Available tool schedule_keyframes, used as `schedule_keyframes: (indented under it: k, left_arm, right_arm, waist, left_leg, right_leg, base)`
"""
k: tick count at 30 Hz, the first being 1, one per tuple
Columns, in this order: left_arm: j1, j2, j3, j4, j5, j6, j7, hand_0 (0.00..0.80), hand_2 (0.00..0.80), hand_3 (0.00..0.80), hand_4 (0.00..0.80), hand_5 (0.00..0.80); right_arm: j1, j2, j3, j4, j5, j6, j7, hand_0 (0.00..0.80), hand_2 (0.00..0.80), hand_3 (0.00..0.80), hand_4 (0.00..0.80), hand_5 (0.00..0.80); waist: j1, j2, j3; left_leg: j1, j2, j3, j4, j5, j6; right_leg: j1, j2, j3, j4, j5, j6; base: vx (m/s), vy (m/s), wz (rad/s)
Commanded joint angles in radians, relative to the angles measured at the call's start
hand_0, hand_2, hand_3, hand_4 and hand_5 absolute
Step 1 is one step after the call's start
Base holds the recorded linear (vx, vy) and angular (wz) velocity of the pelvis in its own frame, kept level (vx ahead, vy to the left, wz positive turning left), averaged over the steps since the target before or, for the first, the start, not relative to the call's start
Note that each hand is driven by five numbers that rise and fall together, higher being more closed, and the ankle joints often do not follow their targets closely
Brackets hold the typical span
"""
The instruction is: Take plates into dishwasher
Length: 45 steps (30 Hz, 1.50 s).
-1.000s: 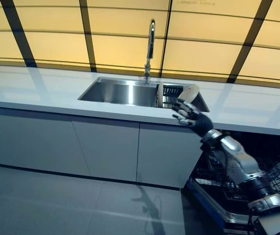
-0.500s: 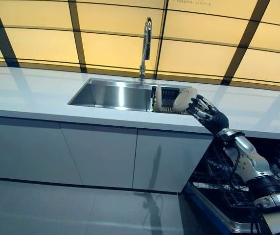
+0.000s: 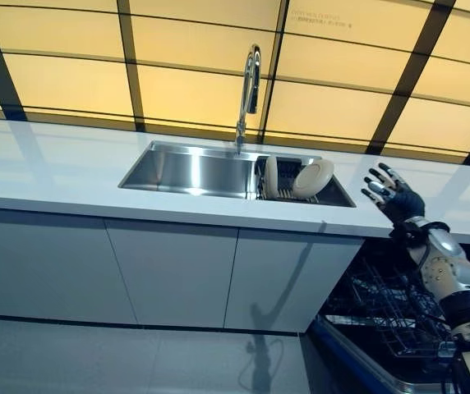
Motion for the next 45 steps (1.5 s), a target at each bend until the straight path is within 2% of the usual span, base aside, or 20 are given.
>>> schedule_keyframes:
  k: [1,3,5,7,9,12,15,19,25,28,29,30,32,34,35,36,37,39,41,45]
  left_arm:
    - [-0.005,0.003,0.011,0.032,0.015,0.006,0.025,0.000,0.000,0.000,0.000,0.000]
    - [-0.011,0.002,0.009,0.036,0.016,0.015,0.027,0.000,0.000,0.000,0.000,0.000]
    - [-0.034,-0.002,-0.001,0.053,0.010,0.031,0.024,0.000,0.000,0.000,0.000,0.000]
    - [-0.037,-0.002,-0.002,0.057,0.006,0.036,0.023,0.000,0.000,0.000,0.000,0.000]
    - [-0.032,0.001,0.007,0.060,-0.004,0.038,0.031,0.000,0.000,0.000,0.000,0.000]
    - [-0.011,0.015,0.042,0.073,-0.007,0.042,0.038,0.000,0.000,0.000,0.000,0.000]
    - [-0.006,0.018,0.054,0.078,0.011,0.044,0.026,0.000,0.000,0.000,0.000,0.000]
    - [-0.016,0.010,0.039,0.075,0.043,0.035,0.017,0.000,0.000,0.000,0.000,0.000]
    - [-0.021,-0.007,0.022,0.057,0.037,0.010,0.015,0.000,0.000,0.000,0.000,0.000]
    - [-0.010,-0.004,0.030,0.066,0.029,0.007,0.013,0.000,0.000,0.000,0.000,0.000]
    - [-0.005,-0.008,0.041,0.078,0.013,0.006,0.024,0.000,0.000,0.000,0.000,0.000]
    - [-0.003,-0.010,0.045,0.083,0.008,0.002,0.028,0.000,0.000,0.000,0.000,0.000]
    - [0.005,-0.016,0.057,0.080,0.007,-0.009,0.032,0.000,0.000,0.000,0.000,0.000]
    - [0.003,-0.019,0.045,0.068,-0.005,-0.006,0.028,0.000,0.000,0.000,0.000,0.000]
    - [0.006,-0.019,0.044,0.066,-0.008,-0.008,0.028,0.000,0.000,0.000,0.000,0.000]
    - [0.014,-0.018,0.043,0.059,-0.017,-0.016,0.027,0.000,0.000,0.000,0.000,0.000]
    - [0.017,-0.020,0.042,0.053,-0.013,-0.018,0.029,0.000,0.000,0.000,0.000,0.000]
    - [0.012,-0.027,0.031,0.039,-0.005,-0.014,0.040,0.000,0.000,0.000,0.000,0.000]
    - [-0.001,-0.033,0.019,0.033,-0.008,-0.006,0.048,0.000,0.000,0.000,0.000,0.000]
    - [-0.022,-0.043,0.006,0.038,-0.008,0.000,0.053,0.000,0.000,0.000,0.000,0.000]
  right_arm:
    - [-0.094,-0.077,-0.057,0.052,-0.005,-0.059,-0.136,0.000,0.000,0.000,0.000,0.000]
    - [-0.099,-0.078,-0.061,0.062,-0.019,-0.048,-0.177,0.000,0.000,0.000,0.000,0.000]
    - [-0.117,-0.076,-0.056,0.079,-0.075,-0.025,-0.215,0.000,0.000,0.000,0.000,0.000]
    - [-0.120,-0.068,-0.055,0.069,-0.089,-0.005,-0.229,0.000,0.000,0.000,0.000,0.000]
    - [-0.122,-0.049,-0.048,0.051,-0.132,0.006,-0.233,0.000,0.000,0.000,0.000,0.000]
    - [-0.122,-0.013,0.001,0.045,-0.191,0.013,-0.247,0.000,0.000,0.000,0.000,0.000]
    - [-0.110,0.001,0.019,0.039,-0.254,0.019,-0.250,0.000,0.000,0.000,0.000,0.000]
    - [-0.097,0.003,0.036,0.027,-0.332,0.025,-0.287,0.000,0.000,0.000,0.000,0.000]
    - [-0.116,0.010,0.050,0.054,-0.325,0.040,-0.340,0.000,0.000,0.000,0.000,0.000]
    - [-0.138,0.009,0.067,0.057,-0.323,0.056,-0.345,0.000,0.000,0.000,0.000,0.000]
    - [-0.157,0.009,0.092,0.070,-0.317,0.056,-0.355,0.000,0.000,0.000,0.000,0.000]
    - [-0.164,0.012,0.103,0.075,-0.326,0.055,-0.369,0.000,0.000,0.000,0.000,0.000]
    - [-0.175,0.016,0.124,0.093,-0.334,0.042,-0.398,0.000,0.000,0.000,0.000,0.000]
    - [-0.174,0.026,0.125,0.092,-0.311,0.049,-0.403,0.000,0.000,0.000,0.000,0.000]
    - [-0.175,0.031,0.124,0.094,-0.310,0.048,-0.397,0.000,0.000,0.000,0.000,0.000]
    - [-0.187,0.047,0.128,0.097,-0.314,0.062,-0.382,0.000,0.000,0.000,0.000,0.000]
    - [-0.198,0.053,0.132,0.102,-0.311,0.074,-0.380,0.000,0.000,0.000,0.000,0.000]
    - [-0.221,0.052,0.146,0.102,-0.310,0.097,-0.386,0.000,0.000,0.000,0.000,0.000]
    - [-0.244,0.033,0.154,0.108,-0.299,0.115,-0.370,0.000,0.000,0.000,0.000,0.000]
    - [-0.251,-0.013,0.141,0.134,-0.294,0.141,-0.271,0.000,0.000,0.000,0.000,0.000]
  waist:
    - [-0.023,-0.015,0.019]
    - [-0.050,-0.018,0.035]
    - [-0.084,0.003,0.052]
    - [-0.089,0.016,0.062]
    - [-0.077,0.017,0.068]
    - [-0.064,-0.008,0.052]
    - [-0.064,-0.009,0.045]
    - [-0.071,-0.004,0.030]
    - [-0.083,0.001,0.021]
    - [-0.082,0.004,0.008]
    - [-0.083,-0.002,0.001]
    - [-0.079,-0.006,0.002]
    - [-0.053,-0.037,0.024]
    - [-0.020,-0.039,0.053]
    - [-0.012,-0.032,0.058]
    - [0.006,-0.012,0.073]
    - [0.018,-0.008,0.083]
    - [0.043,0.000,0.089]
    - [0.052,-0.002,0.084]
    - [0.044,-0.003,0.043]
  left_leg:
    - [0.027,-0.019,-0.046,0.028,-0.020,-0.044]
    - [0.073,-0.030,-0.080,0.018,-0.053,-0.044]
    - [0.140,-0.013,-0.153,0.009,-0.095,-0.046]
    - [0.163,0.004,-0.166,0.011,-0.112,-0.049]
    - [0.175,0.011,-0.167,0.021,-0.133,-0.050]
    - [0.167,-0.006,-0.174,0.058,-0.163,-0.053]
    - [0.183,0.001,-0.165,0.045,-0.159,-0.061]
    - [0.189,0.023,-0.152,0.012,-0.135,-0.077]
    - [0.212,0.075,-0.145,0.066,-0.163,-0.111]
    - [0.207,0.119,-0.154,0.156,-0.076,-0.141]
    - [0.175,0.138,-0.153,0.310,0.036,-0.162]
    - [0.148,0.137,-0.151,0.367,0.072,-0.166]
    - [-0.034,0.112,-0.123,0.601,0.130,-0.163]
    - [-0.153,0.068,-0.119,0.628,0.110,-0.143]
    - [-0.167,0.063,-0.115,0.594,0.104,-0.141]
    - [-0.176,0.086,-0.081,0.451,0.125,-0.149]
    - [-0.171,0.101,-0.057,0.388,0.143,-0.151]
    - [-0.194,0.099,-0.077,0.291,0.191,-0.165]
    - [-0.198,0.095,-0.092,0.230,0.189,-0.170]
    - [-0.138,0.081,-0.045,0.038,0.122,-0.157]
  right_leg:
    - [-0.034,0.023,-0.061,-0.218,0.305,-0.010]
    - [-0.095,0.005,-0.046,-0.291,0.368,0.003]
    - [-0.152,-0.019,-0.031,-0.473,0.416,0.016]
    - [-0.163,-0.032,-0.043,-0.522,0.426,0.019]
    - [-0.159,-0.055,-0.061,-0.499,0.429,0.018]
    - [-0.089,-0.048,-0.036,-0.478,0.428,0.018]
    - [-0.076,-0.045,-0.037,-0.452,0.420,0.018]
    - [-0.032,-0.021,-0.028,-0.422,0.345,-0.004]
    - [-0.053,-0.017,-0.040,-0.339,0.287,-0.029]
    - [-0.043,0.013,-0.055,-0.345,0.268,-0.065]
    - [-0.020,0.034,-0.063,-0.364,0.251,-0.100]
    - [-0.006,0.040,-0.062,-0.372,0.244,-0.112]
    - [0.057,0.041,-0.047,-0.387,0.225,-0.149]
    - [0.110,0.047,-0.026,-0.394,0.207,-0.151]
    - [0.123,0.054,-0.019,-0.397,0.202,-0.148]
    - [0.164,0.081,-0.004,-0.413,0.186,-0.136]
    - [0.190,0.086,0.001,-0.425,0.180,-0.132]
    - [0.223,0.097,0.011,-0.443,0.168,-0.126]
    - [0.238,0.096,0.019,-0.453,0.160,-0.121]
    - [0.268,0.068,-0.003,-0.467,0.139,-0.097]
  base:
    - [0.258,-0.129,0.19]
    - [0.343,-0.167,0.34]
    - [0.440,-0.195,0.56]
    - [0.264,-0.147,0.43]
    - [0.184,-0.171,0.21]
    - [0.225,-0.189,0.20]
    - [0.205,-0.127,0.19]
    - [0.220,-0.125,-0.03]
    - [0.160,-0.125,0.08]
    - [0.116,-0.135,-0.02]
    - [0.133,-0.190,-0.01]
    - [0.143,-0.218,-0.07]
    - [0.158,-0.191,-0.26]
    - [0.153,-0.053,-0.42]
    - [0.205,0.088,-0.59]
    - [0.229,0.106,-0.48]
    - [0.259,0.119,-0.40]
    - [0.203,0.103,-0.44]
    - [0.174,0.116,-0.37]
    - [0.154,0.158,-0.21]
